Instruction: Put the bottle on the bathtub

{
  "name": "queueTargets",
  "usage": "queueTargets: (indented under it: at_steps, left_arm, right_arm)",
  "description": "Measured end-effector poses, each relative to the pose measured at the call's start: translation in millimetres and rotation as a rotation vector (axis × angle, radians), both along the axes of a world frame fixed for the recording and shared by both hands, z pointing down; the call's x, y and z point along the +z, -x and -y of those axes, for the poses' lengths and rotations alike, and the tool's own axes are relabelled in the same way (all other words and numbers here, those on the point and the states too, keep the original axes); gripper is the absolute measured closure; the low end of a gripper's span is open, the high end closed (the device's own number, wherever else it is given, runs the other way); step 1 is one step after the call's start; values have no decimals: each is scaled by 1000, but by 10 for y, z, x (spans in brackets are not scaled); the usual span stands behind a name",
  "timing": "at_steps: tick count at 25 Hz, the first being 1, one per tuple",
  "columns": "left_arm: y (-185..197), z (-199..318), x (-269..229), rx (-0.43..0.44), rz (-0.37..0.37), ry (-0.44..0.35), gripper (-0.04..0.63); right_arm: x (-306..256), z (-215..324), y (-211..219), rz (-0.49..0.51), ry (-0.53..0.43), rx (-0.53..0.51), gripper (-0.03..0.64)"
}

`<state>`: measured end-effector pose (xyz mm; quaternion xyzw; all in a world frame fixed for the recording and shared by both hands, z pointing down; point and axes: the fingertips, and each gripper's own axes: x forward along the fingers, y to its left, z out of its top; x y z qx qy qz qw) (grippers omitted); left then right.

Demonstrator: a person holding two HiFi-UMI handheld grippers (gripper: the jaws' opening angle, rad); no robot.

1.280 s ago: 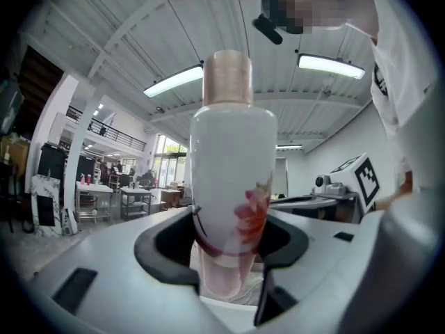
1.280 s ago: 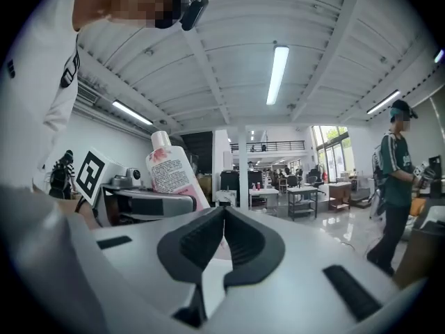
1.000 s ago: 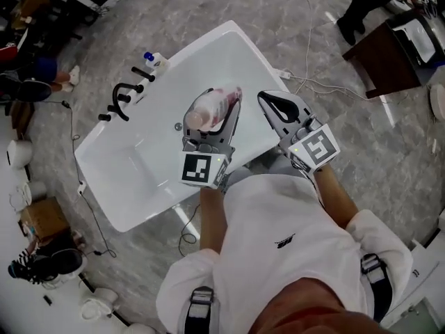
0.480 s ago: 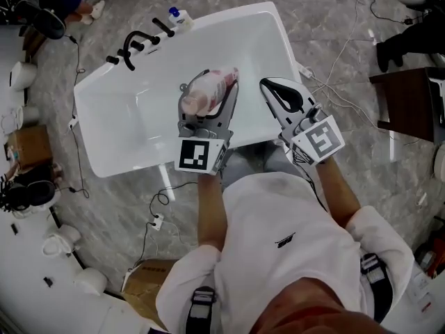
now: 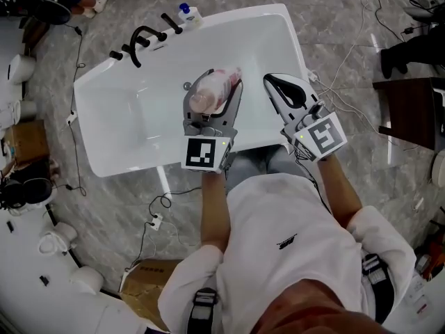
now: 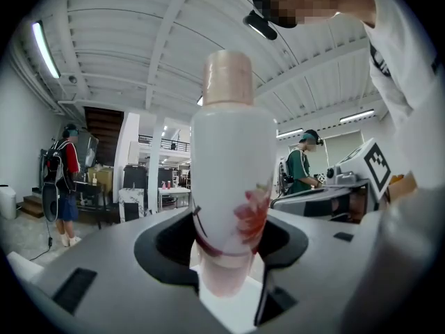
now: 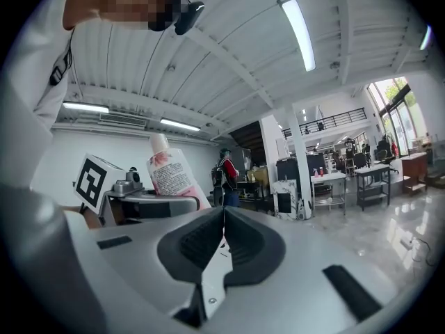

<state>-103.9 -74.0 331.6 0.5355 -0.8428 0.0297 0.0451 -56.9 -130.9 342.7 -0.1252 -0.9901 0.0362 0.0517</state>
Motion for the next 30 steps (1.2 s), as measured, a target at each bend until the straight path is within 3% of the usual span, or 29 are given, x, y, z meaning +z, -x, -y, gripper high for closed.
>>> queueTargets:
  at_steps: [13, 30]
  left_arm:
    - [998, -95, 697, 3, -57, 8, 360]
    - [1931, 268, 1890, 14, -66, 45, 360]
  right_arm:
    - [539, -57, 1004, -48, -34, 55, 621]
    - [1715, 279, 1855, -109, 9, 93, 621]
